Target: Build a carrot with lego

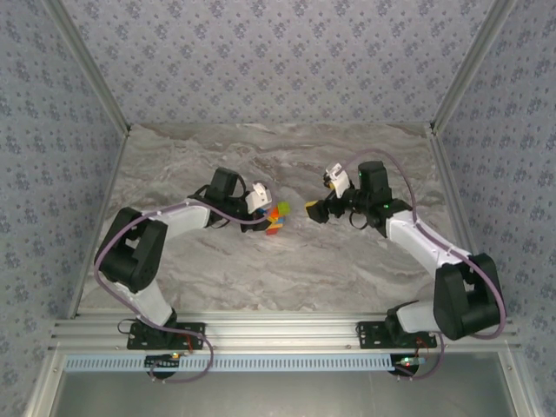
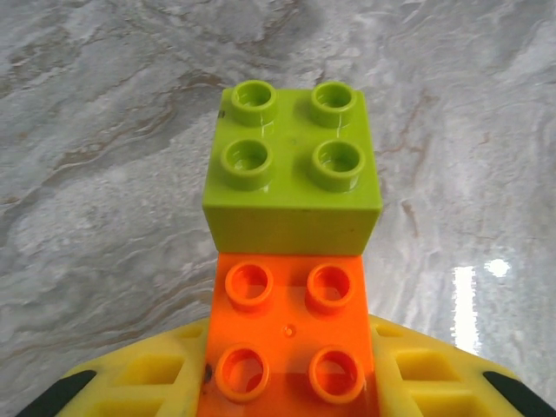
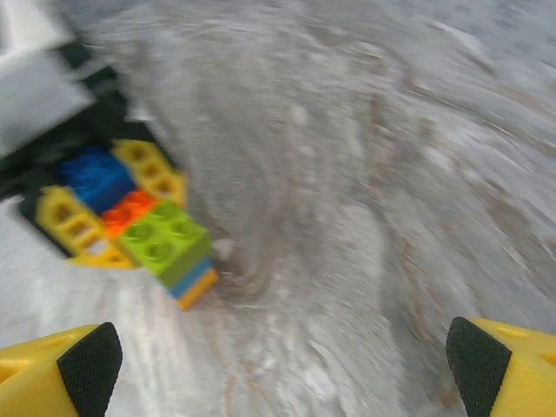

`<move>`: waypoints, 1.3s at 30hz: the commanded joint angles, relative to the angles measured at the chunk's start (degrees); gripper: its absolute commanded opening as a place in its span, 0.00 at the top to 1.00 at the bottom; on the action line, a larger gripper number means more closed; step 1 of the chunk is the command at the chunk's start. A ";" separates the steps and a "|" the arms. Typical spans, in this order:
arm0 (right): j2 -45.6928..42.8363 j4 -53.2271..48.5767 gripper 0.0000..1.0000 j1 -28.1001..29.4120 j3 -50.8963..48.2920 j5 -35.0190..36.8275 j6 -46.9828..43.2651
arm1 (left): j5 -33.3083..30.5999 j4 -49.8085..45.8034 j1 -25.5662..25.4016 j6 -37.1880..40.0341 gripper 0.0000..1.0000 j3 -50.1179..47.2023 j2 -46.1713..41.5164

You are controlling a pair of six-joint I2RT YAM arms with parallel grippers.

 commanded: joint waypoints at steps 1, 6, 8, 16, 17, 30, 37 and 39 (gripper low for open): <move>-1.42 2.29 0.00 0.14 -2.14 18.15 14.30 | -3.31 3.63 -0.80 -0.31 0.68 0.09 -2.30; -3.84 3.81 0.00 0.37 -8.71 22.68 17.95 | -1.29 3.64 -0.72 -1.02 0.64 1.44 -0.53; -3.87 3.97 0.00 0.45 -9.51 21.71 18.23 | 0.12 3.57 -0.49 -1.37 0.63 2.06 0.71; -2.98 3.72 0.00 0.65 -8.23 20.94 16.39 | 3.10 6.52 0.69 -3.18 0.51 1.41 1.56; -2.50 3.72 0.00 0.75 -7.90 20.54 16.14 | 3.10 6.40 0.87 -3.15 0.50 1.52 1.65; 0.35 4.67 0.00 1.70 -7.26 18.89 16.12 | 1.87 5.03 1.56 -2.31 0.31 1.86 0.88; 0.96 4.86 0.00 2.84 -7.29 18.58 16.21 | -2.45 5.64 1.47 -1.70 0.26 2.54 -0.06; 1.44 5.02 0.00 3.16 -7.25 18.24 16.12 | -3.44 5.85 1.38 -1.41 0.25 2.78 -0.45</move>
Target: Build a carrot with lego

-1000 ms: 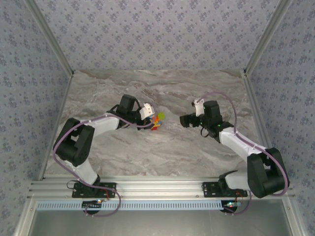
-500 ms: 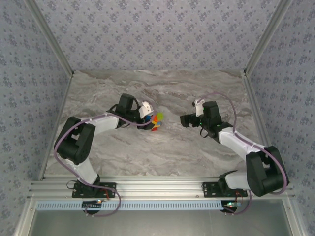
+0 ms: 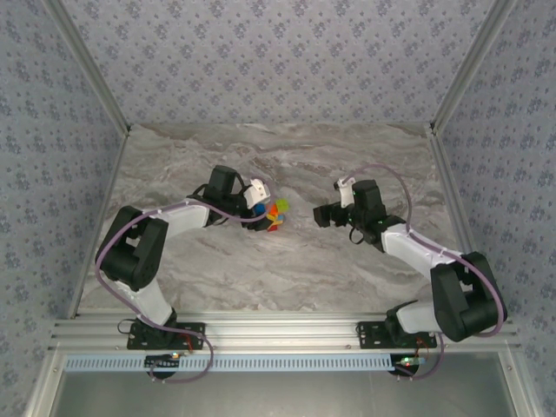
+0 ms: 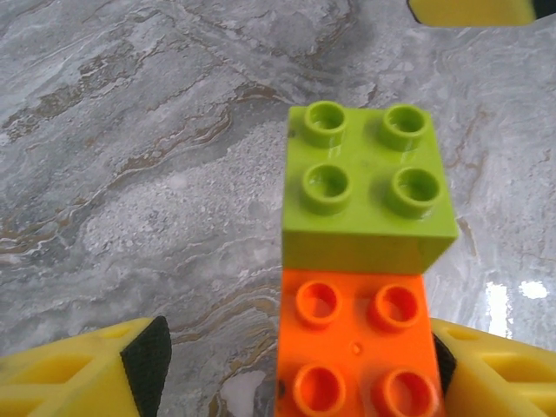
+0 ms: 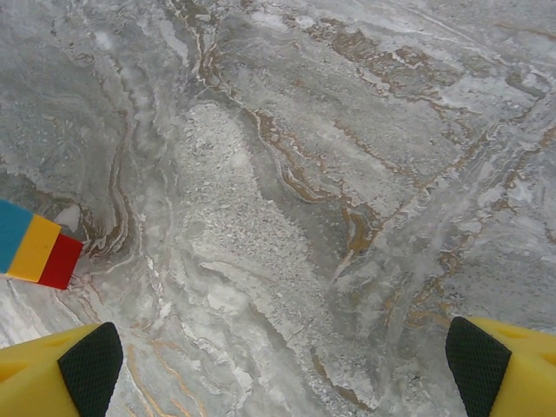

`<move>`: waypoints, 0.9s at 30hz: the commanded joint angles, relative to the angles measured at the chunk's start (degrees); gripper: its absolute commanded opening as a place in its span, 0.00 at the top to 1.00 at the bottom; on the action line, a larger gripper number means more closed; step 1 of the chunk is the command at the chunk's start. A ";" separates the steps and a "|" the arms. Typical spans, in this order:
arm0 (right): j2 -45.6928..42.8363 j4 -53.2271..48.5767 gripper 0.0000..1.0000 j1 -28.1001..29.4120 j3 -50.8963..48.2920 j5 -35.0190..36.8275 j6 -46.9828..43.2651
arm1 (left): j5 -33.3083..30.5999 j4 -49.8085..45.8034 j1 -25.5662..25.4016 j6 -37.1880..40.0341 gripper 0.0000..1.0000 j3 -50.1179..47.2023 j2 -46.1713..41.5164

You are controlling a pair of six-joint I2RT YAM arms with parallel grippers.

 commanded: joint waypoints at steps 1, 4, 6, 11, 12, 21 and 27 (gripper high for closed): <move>1.05 0.66 0.00 0.72 1.40 -0.97 0.19 | -2.56 0.98 0.17 1.43 0.25 2.83 -1.74; 1.98 0.77 0.00 1.22 1.72 -1.27 0.19 | -5.41 0.74 -0.07 2.65 0.24 3.82 -1.84; 2.45 0.94 0.00 1.52 1.76 -1.42 0.19 | -6.91 0.44 -0.16 3.21 0.24 4.78 -1.71; 3.53 1.17 0.00 2.41 2.34 -1.59 0.28 | -11.93 0.41 -0.50 5.53 0.24 7.22 -1.15; 3.69 1.16 0.00 2.69 2.35 -1.64 0.28 | -12.60 0.01 -0.50 6.05 0.24 7.90 -0.97; 4.59 1.16 0.00 3.78 2.66 -1.19 0.19 | -13.11 -2.61 -0.15 7.25 0.24 12.05 -2.25; 2.74 0.64 0.00 5.38 2.57 7.09 -0.34 | -10.39 3.15 1.56 -0.57 0.17 8.01 -5.94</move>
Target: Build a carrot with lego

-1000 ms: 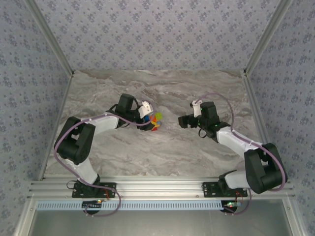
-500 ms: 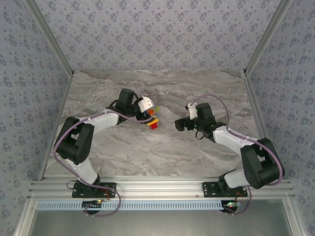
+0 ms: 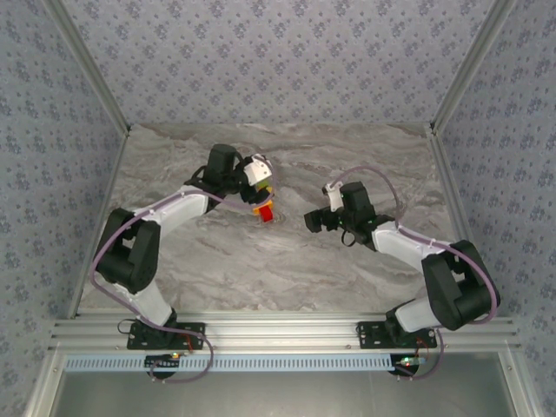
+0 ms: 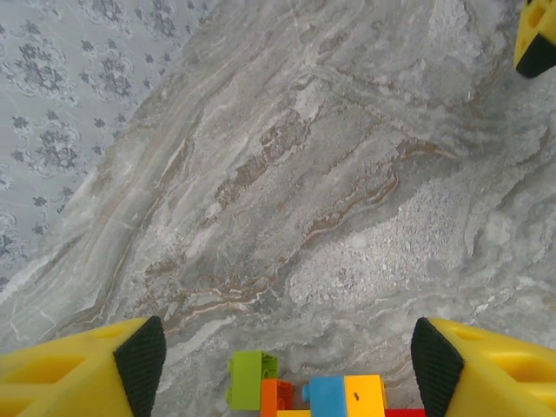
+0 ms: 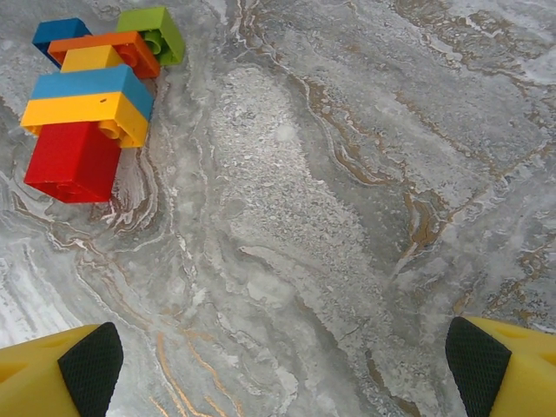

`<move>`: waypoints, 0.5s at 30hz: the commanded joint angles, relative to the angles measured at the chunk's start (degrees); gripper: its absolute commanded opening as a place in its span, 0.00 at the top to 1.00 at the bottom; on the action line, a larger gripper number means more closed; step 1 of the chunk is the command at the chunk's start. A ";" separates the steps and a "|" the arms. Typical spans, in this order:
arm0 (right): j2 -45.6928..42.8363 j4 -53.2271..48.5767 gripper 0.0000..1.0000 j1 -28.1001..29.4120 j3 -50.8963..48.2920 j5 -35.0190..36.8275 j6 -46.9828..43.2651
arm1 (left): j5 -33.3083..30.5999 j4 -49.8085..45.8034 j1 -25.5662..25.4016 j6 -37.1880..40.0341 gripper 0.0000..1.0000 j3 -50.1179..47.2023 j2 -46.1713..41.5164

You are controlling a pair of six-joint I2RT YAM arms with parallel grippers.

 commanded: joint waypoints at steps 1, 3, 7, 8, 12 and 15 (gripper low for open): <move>-2.25 0.47 0.00 1.15 1.00 7.50 -0.24 | 1.50 6.28 1.87 -7.20 0.12 -3.65 -4.97; -5.00 2.21 0.00 1.11 -0.50 13.74 0.46 | -4.85 12.67 2.75 -12.03 0.03 -9.13 -8.22; -9.85 3.48 0.00 -0.87 -3.15 28.70 0.77 | -25.64 22.24 3.88 -17.61 0.03 -20.66 -15.03; -10.50 4.50 0.00 -2.05 -4.14 33.15 0.81 | -30.49 22.75 4.31 -18.35 0.03 -23.04 -16.79; -11.45 5.05 0.00 -11.22 -6.71 41.04 6.59 | -40.55 27.17 5.88 -18.43 0.03 -33.42 -23.18; -12.86 12.47 0.00 -17.60 -10.81 36.51 6.59 | -41.12 30.99 9.58 -20.58 0.03 -39.44 -25.63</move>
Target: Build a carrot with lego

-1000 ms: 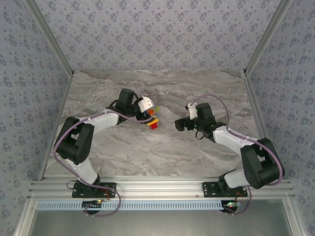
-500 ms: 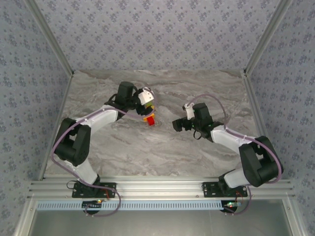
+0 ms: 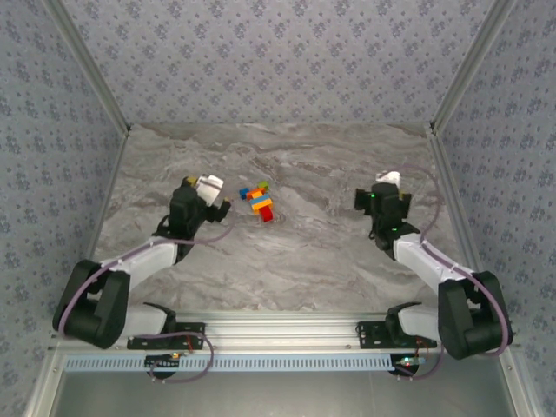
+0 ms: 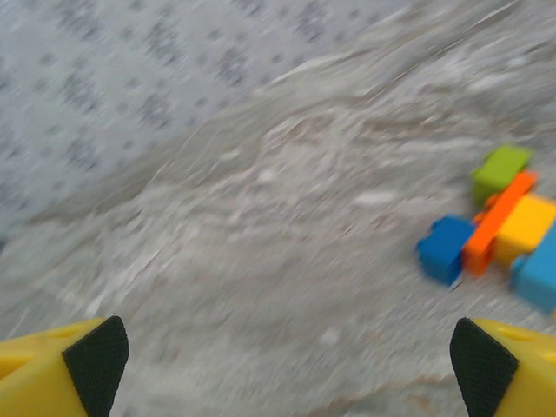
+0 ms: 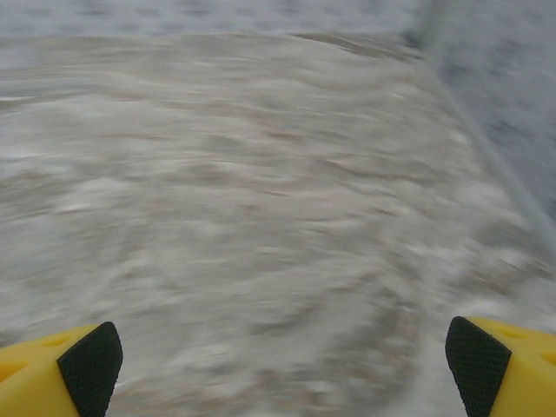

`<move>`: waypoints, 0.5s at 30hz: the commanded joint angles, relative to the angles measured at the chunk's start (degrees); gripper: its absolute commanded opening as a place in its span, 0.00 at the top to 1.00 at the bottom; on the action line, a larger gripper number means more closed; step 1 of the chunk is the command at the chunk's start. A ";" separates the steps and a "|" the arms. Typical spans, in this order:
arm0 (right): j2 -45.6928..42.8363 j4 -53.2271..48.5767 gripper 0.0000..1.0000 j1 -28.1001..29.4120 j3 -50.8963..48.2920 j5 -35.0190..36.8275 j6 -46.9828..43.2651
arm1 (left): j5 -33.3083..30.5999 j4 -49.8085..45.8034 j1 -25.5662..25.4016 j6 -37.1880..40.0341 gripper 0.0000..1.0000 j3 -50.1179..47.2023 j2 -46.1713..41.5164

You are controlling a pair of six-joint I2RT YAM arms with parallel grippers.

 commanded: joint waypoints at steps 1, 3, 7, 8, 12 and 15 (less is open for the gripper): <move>-1.99 9.98 0.00 -4.45 -5.92 2.86 1.45 | -6.34 8.97 4.02 -4.37 0.03 -4.95 -2.19; 0.42 16.66 0.00 -6.56 -10.13 2.63 -0.15 | -4.95 13.71 7.13 -6.59 0.03 -8.36 -1.25; 4.10 18.88 0.00 -7.66 -9.66 -1.21 -1.60 | 0.48 19.45 10.88 -10.04 0.03 -9.61 5.11; 4.98 21.58 0.00 -7.31 -10.33 -1.82 -2.58 | 1.23 19.02 11.00 -9.78 0.03 -8.74 7.22; 7.43 26.94 0.00 -7.83 -10.83 -4.42 -5.31 | 2.28 22.30 14.08 -13.47 0.03 -9.91 8.01; 10.01 30.65 0.00 -11.79 -11.70 -9.40 -4.66 | 6.97 22.62 16.98 -15.07 0.02 -8.64 11.29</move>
